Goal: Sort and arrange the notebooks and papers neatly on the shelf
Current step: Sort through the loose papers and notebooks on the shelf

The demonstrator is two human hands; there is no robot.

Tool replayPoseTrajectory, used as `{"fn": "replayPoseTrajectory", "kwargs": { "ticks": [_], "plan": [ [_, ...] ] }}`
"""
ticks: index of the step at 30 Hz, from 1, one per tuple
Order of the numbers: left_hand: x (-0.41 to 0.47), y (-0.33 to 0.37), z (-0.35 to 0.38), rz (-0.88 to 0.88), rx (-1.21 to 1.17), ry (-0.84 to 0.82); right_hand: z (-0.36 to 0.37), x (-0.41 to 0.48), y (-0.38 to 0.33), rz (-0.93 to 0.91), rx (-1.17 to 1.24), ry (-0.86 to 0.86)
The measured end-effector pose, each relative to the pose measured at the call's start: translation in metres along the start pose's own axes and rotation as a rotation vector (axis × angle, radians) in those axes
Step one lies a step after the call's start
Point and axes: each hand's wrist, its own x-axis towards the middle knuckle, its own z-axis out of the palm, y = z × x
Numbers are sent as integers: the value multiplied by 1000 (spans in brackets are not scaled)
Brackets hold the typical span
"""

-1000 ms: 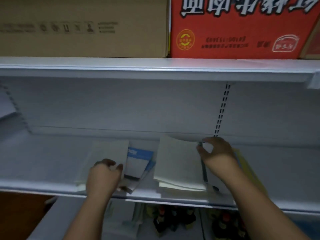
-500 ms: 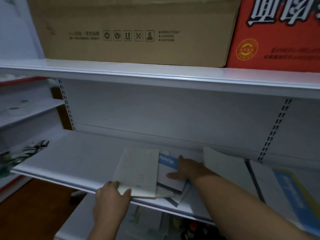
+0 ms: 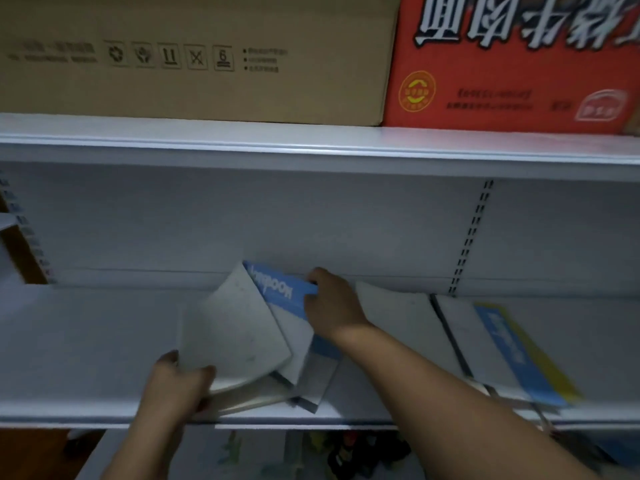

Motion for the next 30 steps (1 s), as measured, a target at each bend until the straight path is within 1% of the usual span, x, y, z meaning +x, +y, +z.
{"fn": "replayPoseTrajectory", "kwargs": {
  "ticks": [2, 4, 6, 9, 11, 12, 14, 15, 17, 19, 20, 21, 22, 24, 27, 28, 30],
  "plan": [
    [-13, 19, 13, -80, -221, -95, -24, -10, 17, 70, 163, 139],
    [-25, 38, 31, -63, -307, -117, -54, -21, 48, 193, 339, 279],
    [-37, 57, 59, 17, -313, -129, -87, -35, 84, 310, 499, 396],
    [-56, 77, 113, 83, -294, -186, -137, -65, 139, 379, 648, 522],
    [-69, 79, 151, 115, -218, -203, -162, -84, 175, 428, 648, 560],
    [-75, 77, 167, 137, -152, -185, -171, -92, 192, 457, 583, 568],
    [-83, 72, 192, 180, -5, -118, -181, -106, 221, 487, 392, 532],
    [-86, 70, 199, 209, 82, -88, -183, -112, 232, 501, 280, 476],
    [-92, 66, 204, 275, 215, -13, -184, -120, 247, 538, 38, 315],
    [-95, 62, 202, 327, 282, 88, -182, -125, 259, 520, -284, 136],
    [-93, 57, 198, 356, 322, 137, -180, -125, 264, 505, -391, 83],
    [-88, 52, 192, 379, 373, 179, -179, -124, 269, 501, -431, 63],
    [-79, 43, 182, 387, 428, 209, -180, -122, 267, 476, -424, 71],
    [-62, 30, 154, 298, 525, 258, -185, -116, 244, 361, -326, 149],
    [-44, 11, 111, 121, 642, 320, -183, -104, 184, 196, -46, 211],
    [-40, 5, 100, 80, 695, 336, -176, -99, 166, 135, 26, 201],
    [-35, -5, 82, 32, 769, 325, -158, -89, 130, 15, 96, 111]
  ]
}}
